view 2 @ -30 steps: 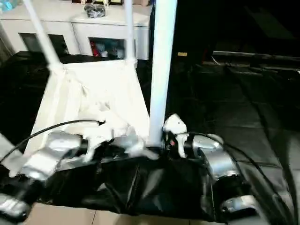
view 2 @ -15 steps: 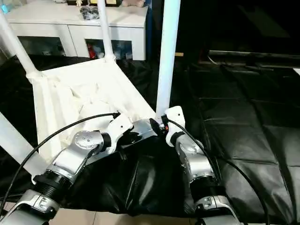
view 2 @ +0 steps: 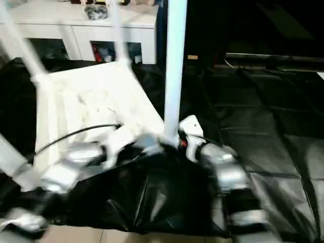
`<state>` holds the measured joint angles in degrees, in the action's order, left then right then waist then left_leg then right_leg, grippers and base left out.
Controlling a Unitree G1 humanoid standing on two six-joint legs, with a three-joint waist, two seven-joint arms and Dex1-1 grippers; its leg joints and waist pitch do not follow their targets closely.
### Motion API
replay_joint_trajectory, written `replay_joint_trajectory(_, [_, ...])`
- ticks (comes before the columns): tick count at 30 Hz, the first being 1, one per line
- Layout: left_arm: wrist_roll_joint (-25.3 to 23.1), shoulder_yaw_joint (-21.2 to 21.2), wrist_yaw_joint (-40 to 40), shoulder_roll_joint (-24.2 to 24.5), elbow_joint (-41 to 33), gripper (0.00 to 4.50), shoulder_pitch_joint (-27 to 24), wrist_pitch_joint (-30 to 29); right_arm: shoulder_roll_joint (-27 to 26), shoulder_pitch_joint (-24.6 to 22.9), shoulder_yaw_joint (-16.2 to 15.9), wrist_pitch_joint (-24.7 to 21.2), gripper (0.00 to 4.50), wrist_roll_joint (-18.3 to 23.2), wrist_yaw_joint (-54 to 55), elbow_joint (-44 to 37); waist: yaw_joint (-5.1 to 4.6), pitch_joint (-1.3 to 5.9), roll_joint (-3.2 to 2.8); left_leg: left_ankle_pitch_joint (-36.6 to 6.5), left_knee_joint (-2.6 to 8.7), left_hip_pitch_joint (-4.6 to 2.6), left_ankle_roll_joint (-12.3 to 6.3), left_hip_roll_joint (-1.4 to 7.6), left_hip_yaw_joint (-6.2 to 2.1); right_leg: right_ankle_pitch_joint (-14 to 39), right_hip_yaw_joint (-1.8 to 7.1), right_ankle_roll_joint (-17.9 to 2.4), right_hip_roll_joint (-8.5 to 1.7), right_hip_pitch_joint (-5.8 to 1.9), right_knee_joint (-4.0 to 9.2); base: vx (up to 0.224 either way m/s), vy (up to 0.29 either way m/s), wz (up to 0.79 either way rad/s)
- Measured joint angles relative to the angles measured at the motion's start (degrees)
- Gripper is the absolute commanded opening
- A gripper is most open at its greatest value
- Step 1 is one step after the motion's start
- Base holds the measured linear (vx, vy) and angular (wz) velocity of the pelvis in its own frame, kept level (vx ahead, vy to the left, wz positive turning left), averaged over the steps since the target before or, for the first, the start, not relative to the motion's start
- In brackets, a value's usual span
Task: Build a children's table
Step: Rotate leg to tighten
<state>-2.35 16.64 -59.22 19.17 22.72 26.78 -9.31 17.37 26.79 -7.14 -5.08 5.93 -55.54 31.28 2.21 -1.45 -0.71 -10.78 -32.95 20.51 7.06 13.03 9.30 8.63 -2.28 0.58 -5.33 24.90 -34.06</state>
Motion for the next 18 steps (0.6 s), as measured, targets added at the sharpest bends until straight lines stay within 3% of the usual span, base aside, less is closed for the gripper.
replay_joint_trajectory(2, [0.4,0.1,-1.7,0.7,0.0,0.00,0.0,0.6,0.6,0.0,-0.2,-0.8,3.83,0.7,-2.3,-0.6,0.02,-0.05,0.07,0.0,-0.01,0.04,0.00,0.00,0.00,0.0,0.00,0.0,-0.01,0.01,0.00,0.000,0.000,0.00])
replay_joint_trajectory(3, [0.6,0.1,-3.1,1.8,0.1,0.00,0.0,1.1,1.4,-0.1,-0.6,-1.4,3.58,1.2,-4.3,-1.2,0.08,-0.07,0.10,0.0,-0.01,0.04,-0.01,0.00,0.00,0.0,-0.01,-0.1,-0.01,0.02,0.01,0.000,0.000,0.00])
replay_joint_trajectory(5, [1.1,0.2,-4.8,2.6,0.1,0.00,0.0,1.5,2.4,0.0,-1.2,-2.2,3.58,1.6,-6.4,-1.9,0.16,-0.10,0.15,0.0,0.00,0.04,-0.03,0.01,0.00,0.0,-0.03,-0.1,0.00,0.02,0.01,0.000,0.000,0.00])
replay_joint_trajectory(14, [1.6,0.4,-7.7,3.7,1.2,0.00,0.4,3.1,3.7,-0.1,-2.3,-3.0,2.76,1.8,-9.3,-2.4,0.57,-0.10,0.31,0.0,-0.02,0.00,-0.03,0.02,0.00,0.0,-0.01,-0.1,0.00,-0.01,-0.02,0.000,0.000,0.00])
replay_joint_trajectory(18, [1.6,0.5,-7.4,3.3,1.6,0.00,0.6,3.2,3.7,-0.2,-2.3,-3.2,2.71,1.7,-9.3,-2.6,0.81,-0.09,0.32,0.0,-0.02,-0.01,-0.03,0.02,0.01,0.0,0.00,-0.1,0.00,-0.02,-0.02,0.000,0.000,0.00])
